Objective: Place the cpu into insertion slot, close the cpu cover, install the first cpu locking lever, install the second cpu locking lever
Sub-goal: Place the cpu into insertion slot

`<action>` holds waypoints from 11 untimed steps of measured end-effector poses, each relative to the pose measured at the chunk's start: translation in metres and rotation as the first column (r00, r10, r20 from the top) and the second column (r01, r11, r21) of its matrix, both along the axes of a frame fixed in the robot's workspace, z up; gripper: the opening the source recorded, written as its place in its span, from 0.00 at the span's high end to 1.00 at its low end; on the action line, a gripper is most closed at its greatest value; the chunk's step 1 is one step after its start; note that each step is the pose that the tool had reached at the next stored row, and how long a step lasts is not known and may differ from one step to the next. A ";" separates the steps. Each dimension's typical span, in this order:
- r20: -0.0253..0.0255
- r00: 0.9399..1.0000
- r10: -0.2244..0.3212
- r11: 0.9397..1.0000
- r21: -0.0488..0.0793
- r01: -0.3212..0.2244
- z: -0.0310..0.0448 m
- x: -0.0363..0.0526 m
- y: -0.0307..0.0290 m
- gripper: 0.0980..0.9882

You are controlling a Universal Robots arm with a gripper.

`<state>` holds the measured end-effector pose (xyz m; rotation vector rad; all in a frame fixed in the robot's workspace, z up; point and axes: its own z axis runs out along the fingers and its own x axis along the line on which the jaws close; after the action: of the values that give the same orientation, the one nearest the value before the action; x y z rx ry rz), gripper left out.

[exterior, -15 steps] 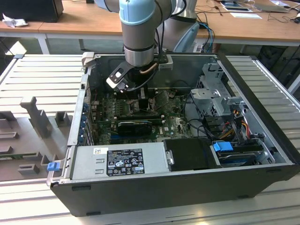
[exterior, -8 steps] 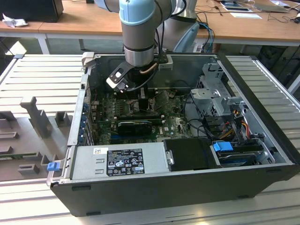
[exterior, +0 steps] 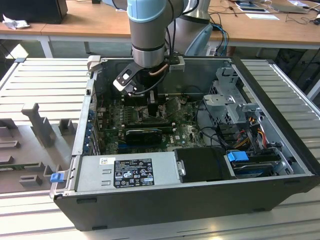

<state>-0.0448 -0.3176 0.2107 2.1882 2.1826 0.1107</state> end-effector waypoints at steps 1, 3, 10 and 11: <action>0.000 1.000 0.000 1.000 0.000 0.000 0.0006 0.0001 0.0001 0.66; -0.001 1.000 0.000 1.000 0.000 0.000 0.0021 0.0002 0.0000 0.80; -0.002 1.000 -0.001 1.000 0.000 0.001 0.0071 0.0003 0.0000 0.99; -0.002 1.000 -0.001 1.000 0.000 0.001 0.0075 0.0003 0.0000 0.99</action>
<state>-0.0445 -0.3176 0.2182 2.1897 2.1829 0.1082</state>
